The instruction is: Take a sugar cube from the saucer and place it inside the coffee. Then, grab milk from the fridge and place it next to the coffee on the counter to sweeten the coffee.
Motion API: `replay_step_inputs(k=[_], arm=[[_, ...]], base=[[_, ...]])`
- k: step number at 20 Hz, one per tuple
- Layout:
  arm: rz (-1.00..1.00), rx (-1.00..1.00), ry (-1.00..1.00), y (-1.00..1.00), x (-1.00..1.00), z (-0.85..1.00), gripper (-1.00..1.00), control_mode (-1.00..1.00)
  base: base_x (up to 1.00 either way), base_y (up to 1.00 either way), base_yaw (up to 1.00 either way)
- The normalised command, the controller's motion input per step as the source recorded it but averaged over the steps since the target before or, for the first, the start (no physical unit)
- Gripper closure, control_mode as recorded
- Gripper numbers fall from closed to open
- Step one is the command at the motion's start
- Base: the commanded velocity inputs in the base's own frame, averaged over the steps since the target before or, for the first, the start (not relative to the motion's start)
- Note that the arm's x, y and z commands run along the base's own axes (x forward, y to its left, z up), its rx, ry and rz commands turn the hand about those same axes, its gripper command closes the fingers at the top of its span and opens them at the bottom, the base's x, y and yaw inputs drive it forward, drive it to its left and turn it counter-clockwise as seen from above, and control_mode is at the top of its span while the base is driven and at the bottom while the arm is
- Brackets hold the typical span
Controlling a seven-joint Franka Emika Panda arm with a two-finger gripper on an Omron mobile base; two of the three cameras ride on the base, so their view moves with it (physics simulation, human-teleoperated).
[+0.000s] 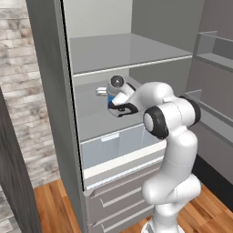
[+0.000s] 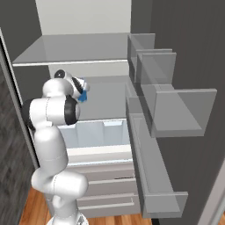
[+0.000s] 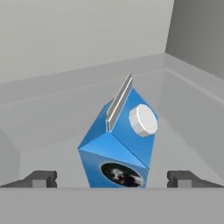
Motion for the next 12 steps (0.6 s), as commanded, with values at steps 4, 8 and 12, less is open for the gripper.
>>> replay_step_inputs(k=[4,8,12], arm=[[0.0,0.0,0.0,0.0,0.18,0.0,-1.0,-1.0],[0.0,0.0,0.0,0.0,0.16,-0.02,1.0,-1.0],[0.0,0.0,0.0,0.01,0.18,-0.09,1.0,-1.0]], base=[[0.0,0.0,0.0],[0.0,0.0,0.0],[0.0,0.0,0.0]])
